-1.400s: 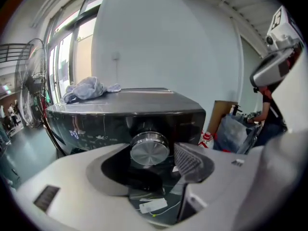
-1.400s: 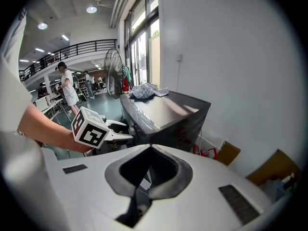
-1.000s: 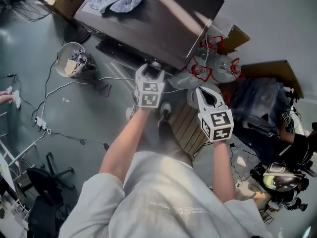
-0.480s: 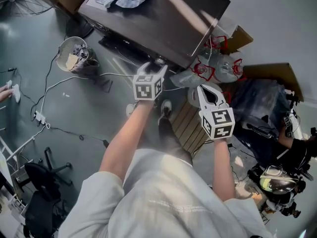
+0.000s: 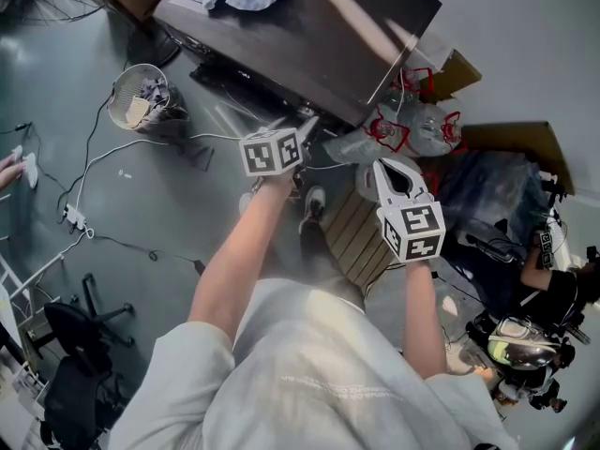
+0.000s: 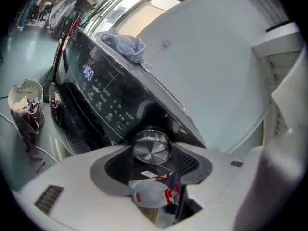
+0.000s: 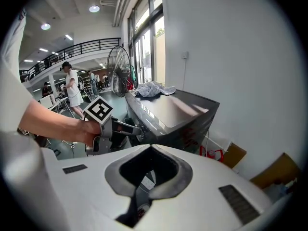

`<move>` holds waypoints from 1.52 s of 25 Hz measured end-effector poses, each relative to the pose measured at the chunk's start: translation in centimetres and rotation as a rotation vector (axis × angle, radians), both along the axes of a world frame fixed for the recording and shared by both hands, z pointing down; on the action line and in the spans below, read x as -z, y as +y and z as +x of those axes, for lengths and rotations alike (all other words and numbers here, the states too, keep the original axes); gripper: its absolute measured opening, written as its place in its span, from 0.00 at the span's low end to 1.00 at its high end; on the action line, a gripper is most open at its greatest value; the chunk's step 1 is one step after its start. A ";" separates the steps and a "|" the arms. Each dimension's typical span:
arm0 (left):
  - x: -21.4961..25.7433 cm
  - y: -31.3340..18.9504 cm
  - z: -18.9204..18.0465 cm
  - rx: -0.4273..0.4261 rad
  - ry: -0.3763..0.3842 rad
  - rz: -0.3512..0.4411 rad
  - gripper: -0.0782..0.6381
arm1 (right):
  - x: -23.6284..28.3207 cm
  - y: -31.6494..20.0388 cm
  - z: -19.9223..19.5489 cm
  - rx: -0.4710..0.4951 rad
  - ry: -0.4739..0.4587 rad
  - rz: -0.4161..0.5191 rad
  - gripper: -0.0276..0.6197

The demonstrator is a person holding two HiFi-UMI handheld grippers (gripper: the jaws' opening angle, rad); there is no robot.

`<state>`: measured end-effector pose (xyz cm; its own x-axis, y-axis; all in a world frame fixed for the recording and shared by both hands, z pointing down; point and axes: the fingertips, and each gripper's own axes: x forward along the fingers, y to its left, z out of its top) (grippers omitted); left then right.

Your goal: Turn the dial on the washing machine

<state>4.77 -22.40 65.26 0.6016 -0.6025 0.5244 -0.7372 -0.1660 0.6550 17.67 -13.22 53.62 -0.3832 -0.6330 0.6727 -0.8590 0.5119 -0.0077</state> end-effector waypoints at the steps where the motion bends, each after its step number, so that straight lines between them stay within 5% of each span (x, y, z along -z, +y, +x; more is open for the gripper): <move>1: 0.0 0.0 0.0 0.010 0.014 -0.012 0.46 | 0.0 -0.1 -0.1 0.001 0.000 0.001 0.07; 18: -0.1 0.0 -0.1 0.075 0.268 -0.131 0.45 | -0.3 0.4 -0.1 0.006 0.004 -0.002 0.07; 35: -0.9 -0.2 -0.7 0.246 0.703 -0.309 0.45 | -0.6 1.1 0.4 -0.018 0.018 -0.008 0.07; 38: -0.9 -0.3 -0.7 0.263 0.733 -0.306 0.45 | -0.8 1.4 0.7 -0.028 0.018 -0.013 0.07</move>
